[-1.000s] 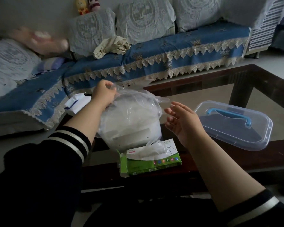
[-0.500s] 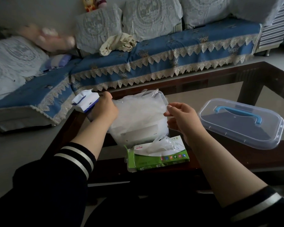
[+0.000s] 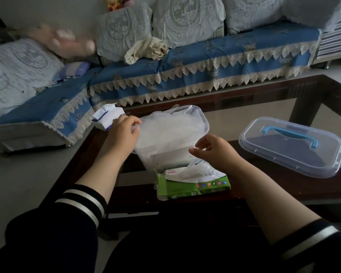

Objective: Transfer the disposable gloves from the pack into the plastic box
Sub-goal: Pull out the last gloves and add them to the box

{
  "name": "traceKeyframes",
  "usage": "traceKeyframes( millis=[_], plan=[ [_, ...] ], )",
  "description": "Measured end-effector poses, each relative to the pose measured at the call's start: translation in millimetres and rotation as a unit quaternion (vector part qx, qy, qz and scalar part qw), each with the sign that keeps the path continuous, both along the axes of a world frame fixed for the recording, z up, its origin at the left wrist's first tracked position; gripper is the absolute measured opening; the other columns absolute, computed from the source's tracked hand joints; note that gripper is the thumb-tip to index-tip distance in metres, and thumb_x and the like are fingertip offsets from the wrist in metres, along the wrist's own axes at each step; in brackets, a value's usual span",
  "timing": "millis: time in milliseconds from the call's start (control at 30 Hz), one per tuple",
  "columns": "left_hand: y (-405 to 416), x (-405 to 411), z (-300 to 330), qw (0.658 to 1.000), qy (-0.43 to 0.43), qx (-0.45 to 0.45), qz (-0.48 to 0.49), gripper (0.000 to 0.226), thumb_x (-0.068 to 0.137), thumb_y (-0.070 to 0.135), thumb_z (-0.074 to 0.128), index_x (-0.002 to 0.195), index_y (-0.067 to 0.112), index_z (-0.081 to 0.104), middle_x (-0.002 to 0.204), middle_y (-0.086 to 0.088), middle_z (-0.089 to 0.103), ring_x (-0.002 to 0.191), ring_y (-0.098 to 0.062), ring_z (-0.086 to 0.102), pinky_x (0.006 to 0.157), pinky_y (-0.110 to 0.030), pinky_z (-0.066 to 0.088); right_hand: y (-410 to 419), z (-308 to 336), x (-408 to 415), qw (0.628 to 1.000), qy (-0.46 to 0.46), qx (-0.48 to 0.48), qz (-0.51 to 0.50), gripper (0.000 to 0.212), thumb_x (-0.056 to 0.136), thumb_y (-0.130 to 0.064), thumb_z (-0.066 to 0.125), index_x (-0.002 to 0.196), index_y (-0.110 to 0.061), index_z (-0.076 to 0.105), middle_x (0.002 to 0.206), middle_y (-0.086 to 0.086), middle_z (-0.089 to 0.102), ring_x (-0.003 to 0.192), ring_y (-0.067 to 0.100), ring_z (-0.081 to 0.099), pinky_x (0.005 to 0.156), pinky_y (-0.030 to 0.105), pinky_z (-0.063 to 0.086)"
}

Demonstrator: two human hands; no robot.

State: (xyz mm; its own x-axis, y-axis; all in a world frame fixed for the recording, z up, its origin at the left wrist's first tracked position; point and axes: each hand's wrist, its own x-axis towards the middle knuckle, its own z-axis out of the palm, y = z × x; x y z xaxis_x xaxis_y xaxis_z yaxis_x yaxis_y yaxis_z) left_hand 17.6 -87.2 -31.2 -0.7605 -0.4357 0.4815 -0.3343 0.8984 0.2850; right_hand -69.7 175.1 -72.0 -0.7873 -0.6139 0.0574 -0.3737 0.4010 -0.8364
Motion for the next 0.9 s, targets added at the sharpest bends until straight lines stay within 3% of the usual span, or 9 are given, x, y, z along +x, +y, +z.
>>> traceKeyframes(
  millis=[133,267,367,434,500,600,700,834,900],
  plan=[
    [2,9,-1,0.999,-0.025,0.018,-0.013,0.040,0.094,-0.002,0.042,0.094,0.024,0.072,0.112,0.000,0.058,0.109,-0.021,0.044,0.091,-0.034,0.041,0,-4,-2,0.999,0.021,0.042,0.014,0.035,0.082,-0.049,0.067,0.102,-0.022,0.059,0.102,-0.006,0.062,0.088,0.006,0.056,0.073,0.023,0.047],
    [26,33,-6,0.995,0.094,-0.026,-0.021,0.039,0.089,0.000,0.036,0.095,0.012,0.073,0.104,-0.009,0.064,0.099,-0.029,0.051,0.084,-0.037,0.043,-1,-8,-3,0.994,-0.001,0.097,0.047,0.061,0.077,-0.059,0.066,0.123,-0.021,0.053,0.118,-0.002,0.058,0.104,0.014,0.055,0.090,0.031,0.049],
    [68,48,-16,0.976,0.151,-0.083,-0.130,0.034,0.089,0.008,0.037,0.100,0.002,0.068,0.096,-0.010,0.065,0.091,-0.023,0.055,0.081,-0.031,0.042,-4,-8,2,0.992,-0.023,0.093,0.077,0.066,0.076,-0.057,0.068,0.129,-0.021,0.052,0.125,-0.002,0.056,0.113,0.016,0.053,0.098,0.033,0.045],
    [99,53,-25,0.970,0.096,-0.067,-0.214,0.026,0.095,0.018,0.046,0.103,0.005,0.066,0.093,-0.004,0.065,0.085,-0.016,0.058,0.073,-0.026,0.045,-7,-10,6,0.991,-0.024,0.090,0.092,0.058,0.078,-0.048,0.072,0.127,-0.022,0.054,0.123,-0.002,0.058,0.111,0.014,0.054,0.098,0.030,0.044],
    [119,51,-34,0.974,-0.063,-0.039,-0.215,0.027,0.095,0.034,0.056,0.114,0.017,0.063,0.104,0.003,0.065,0.093,-0.016,0.061,0.072,-0.027,0.046,-10,-11,10,0.990,-0.013,0.106,0.095,0.046,0.080,-0.037,0.074,0.120,-0.023,0.058,0.117,-0.002,0.060,0.104,0.014,0.056,0.092,0.028,0.045],
    [118,39,-50,0.956,-0.260,0.005,-0.138,0.052,0.090,0.048,0.061,0.134,0.022,0.047,0.133,0.003,0.056,0.122,-0.020,0.052,0.093,-0.034,0.044,-11,-10,11,0.988,0.018,0.133,0.075,0.023,0.083,-0.024,0.070,0.106,-0.021,0.067,0.108,-0.001,0.064,0.095,0.014,0.056,0.079,0.025,0.042],
    [112,33,-60,0.952,-0.263,0.094,-0.123,0.062,0.084,0.050,0.068,0.133,0.019,0.047,0.136,0.000,0.054,0.127,-0.022,0.047,0.099,-0.038,0.042,-14,-12,10,0.989,0.036,0.139,0.040,0.016,0.084,-0.024,0.069,0.099,-0.019,0.070,0.101,-0.002,0.066,0.098,0.017,0.059,0.077,0.025,0.041],
    [114,29,-67,0.950,-0.234,0.161,-0.129,0.074,0.080,0.044,0.075,0.142,0.022,0.042,0.139,0.001,0.052,0.131,-0.019,0.043,0.107,-0.036,0.037,-16,-16,8,0.989,0.006,0.143,0.033,0.041,0.080,-0.037,0.073,0.115,-0.021,0.061,0.098,-0.004,0.060,0.095,0.016,0.058,0.079,0.029,0.045],
    [115,28,-68,0.949,-0.218,0.186,-0.132,0.074,0.078,0.040,0.078,0.142,0.024,0.043,0.138,0.001,0.054,0.130,-0.018,0.045,0.106,-0.033,0.038,-19,-18,9,0.980,0.037,0.191,0.052,0.033,0.082,-0.036,0.069,0.110,-0.019,0.066,0.103,-0.001,0.064,0.096,0.018,0.059,0.082,0.030,0.047]
  ],
)
